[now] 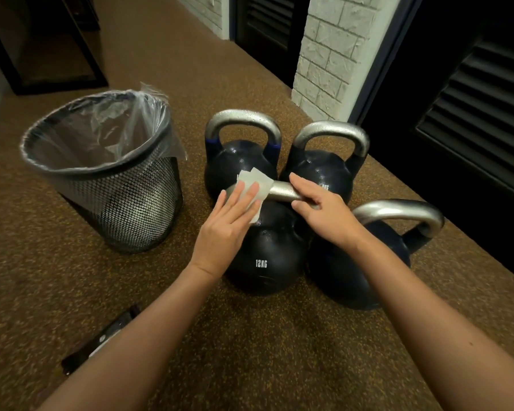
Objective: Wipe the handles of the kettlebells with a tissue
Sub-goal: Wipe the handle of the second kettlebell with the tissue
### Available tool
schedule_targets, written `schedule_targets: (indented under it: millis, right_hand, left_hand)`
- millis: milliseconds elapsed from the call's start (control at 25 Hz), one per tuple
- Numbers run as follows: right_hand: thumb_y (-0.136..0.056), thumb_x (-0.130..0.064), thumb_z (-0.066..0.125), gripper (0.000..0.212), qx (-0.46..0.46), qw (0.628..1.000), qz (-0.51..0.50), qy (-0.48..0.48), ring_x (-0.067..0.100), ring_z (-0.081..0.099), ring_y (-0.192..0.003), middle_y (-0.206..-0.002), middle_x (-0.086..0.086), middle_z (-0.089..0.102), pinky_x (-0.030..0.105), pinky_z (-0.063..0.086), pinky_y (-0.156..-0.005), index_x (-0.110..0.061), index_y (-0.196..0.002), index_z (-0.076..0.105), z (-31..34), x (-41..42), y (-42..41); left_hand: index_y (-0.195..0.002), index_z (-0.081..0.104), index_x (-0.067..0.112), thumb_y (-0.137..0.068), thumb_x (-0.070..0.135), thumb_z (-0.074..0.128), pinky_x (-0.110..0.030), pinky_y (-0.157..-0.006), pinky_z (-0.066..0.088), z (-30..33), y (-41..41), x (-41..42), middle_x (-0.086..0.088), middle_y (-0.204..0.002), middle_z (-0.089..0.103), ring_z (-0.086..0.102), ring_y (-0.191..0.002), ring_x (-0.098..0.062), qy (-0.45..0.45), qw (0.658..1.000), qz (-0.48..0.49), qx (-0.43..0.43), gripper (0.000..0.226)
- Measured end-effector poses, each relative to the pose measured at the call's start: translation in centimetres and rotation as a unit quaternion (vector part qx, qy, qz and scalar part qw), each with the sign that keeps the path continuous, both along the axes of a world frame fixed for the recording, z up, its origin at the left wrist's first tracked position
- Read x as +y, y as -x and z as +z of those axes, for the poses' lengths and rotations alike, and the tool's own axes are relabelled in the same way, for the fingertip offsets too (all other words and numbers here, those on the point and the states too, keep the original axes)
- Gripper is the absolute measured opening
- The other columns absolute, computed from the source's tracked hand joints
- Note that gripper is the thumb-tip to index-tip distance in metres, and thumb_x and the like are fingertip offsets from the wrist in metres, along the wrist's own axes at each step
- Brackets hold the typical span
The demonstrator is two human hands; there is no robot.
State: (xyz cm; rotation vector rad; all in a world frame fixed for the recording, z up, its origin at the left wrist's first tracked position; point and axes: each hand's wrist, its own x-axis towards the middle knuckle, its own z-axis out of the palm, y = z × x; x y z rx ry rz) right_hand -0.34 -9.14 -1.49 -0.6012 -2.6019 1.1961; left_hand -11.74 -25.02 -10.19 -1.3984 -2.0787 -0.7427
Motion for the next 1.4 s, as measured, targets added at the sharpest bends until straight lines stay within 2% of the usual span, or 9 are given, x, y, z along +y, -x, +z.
schedule_targets:
  millis: [200,360,600,840,920,1000,1080,1240,1400]
  right_hand:
    - [-0.093,-0.014,0.053,0.053,0.005,1.000,0.002,-0.011,0.001,0.021,-0.139,-0.149,-0.010,0.033,0.006,0.012,-0.103,-0.023,-0.143,0.035,-0.3,-0.1,0.1]
    - [-0.094,-0.013,0.051,0.054,0.011,1.000,0.013,-0.017,0.000,0.017,-0.140,-0.150,-0.011,0.031,-0.012,0.007,-0.089,-0.022,-0.144,0.034,-0.4,0.0,-0.2]
    - [-0.096,-0.019,0.047,0.055,0.004,0.994,0.029,-0.103,0.011,0.006,-0.145,-0.155,-0.006,0.019,0.029,0.006,-0.119,-0.019,-0.147,0.025,-1.0,-0.9,-0.4]
    - [-0.099,-0.022,0.039,0.052,0.007,0.989,0.045,-0.143,0.012,0.002,-0.146,-0.157,-0.006,0.012,0.032,0.004,-0.119,-0.019,-0.148,0.022,-1.4,-1.2,-1.1]
    - [-0.100,-0.021,0.037,0.050,0.011,0.989,0.048,-0.137,0.012,0.002,-0.146,-0.157,-0.005,0.012,0.034,0.005,-0.119,-0.019,-0.147,0.023,-1.4,-1.1,-1.1]
    - [-0.100,-0.021,0.037,0.048,0.017,0.990,0.052,-0.129,0.013,0.003,-0.146,-0.157,-0.005,0.014,0.035,0.005,-0.120,-0.018,-0.147,0.024,-1.5,-1.0,-1.1]
    - [-0.100,-0.023,0.038,0.049,0.022,0.991,0.053,-0.123,0.013,0.004,-0.146,-0.157,-0.005,0.014,0.034,0.006,-0.120,-0.019,-0.147,0.025,-1.6,-0.9,-1.1]
    - [-0.098,-0.029,0.043,0.054,0.023,0.991,0.050,-0.126,0.011,0.003,-0.145,-0.157,-0.007,0.014,0.035,0.006,-0.120,-0.021,-0.147,0.025,-1.9,-0.8,-1.1]
    - [-0.097,-0.033,0.044,0.056,0.015,0.990,0.055,-0.132,0.011,0.001,-0.145,-0.157,-0.008,0.011,0.034,0.004,-0.120,-0.021,-0.148,0.023,-1.9,-0.7,-1.2]
  left_hand:
    - [-0.126,0.056,0.008,-0.091,0.012,0.047,-0.044,-0.113,0.024,1.4,-0.5,1.0,-0.010,-0.139,0.048,0.034,-0.134,-0.028,0.024,0.999,-0.030,0.027,0.036]
    - [-0.127,0.056,0.009,-0.093,0.016,0.042,-0.046,-0.113,0.026,0.9,0.6,-0.9,-0.007,-0.142,0.044,0.034,-0.135,-0.026,0.023,1.000,-0.014,-0.015,0.037]
    - [-0.127,0.056,0.014,-0.092,0.017,0.043,-0.041,-0.112,0.026,3.0,0.5,0.0,-0.008,-0.139,0.049,0.040,-0.132,-0.024,0.018,0.995,-0.017,-0.093,0.038]
    - [-0.116,0.063,0.013,-0.096,0.019,0.048,-0.040,-0.114,0.023,5.9,0.8,3.0,-0.003,-0.116,0.066,0.053,-0.121,-0.018,0.032,0.986,0.020,-0.165,0.026]
    - [-0.104,0.066,0.013,-0.096,0.020,0.047,-0.037,-0.108,0.031,7.0,0.9,3.4,-0.003,-0.100,0.068,0.060,-0.101,-0.019,0.040,0.982,0.009,-0.187,0.022]
    - [-0.088,0.063,0.014,-0.096,0.023,0.045,-0.036,-0.088,0.044,8.6,1.9,3.1,-0.004,-0.083,0.064,0.059,-0.082,-0.019,0.077,0.963,0.002,-0.257,0.022]
    - [-0.081,0.060,0.016,-0.097,0.027,0.044,-0.033,-0.073,0.044,9.8,3.3,2.8,-0.003,-0.078,0.061,0.057,-0.079,-0.018,0.134,0.940,0.003,-0.315,0.025]
    - [-0.072,0.058,0.023,-0.096,0.025,0.046,-0.028,-0.071,0.038,10.2,3.5,3.4,0.004,-0.072,0.059,0.056,-0.077,-0.013,0.154,0.934,-0.038,-0.320,0.027]
    - [-0.080,0.063,0.016,-0.097,0.025,0.045,-0.028,-0.069,0.039,9.7,3.8,2.7,-0.001,-0.076,0.062,0.056,-0.076,-0.011,0.142,0.932,-0.042,-0.332,0.026]
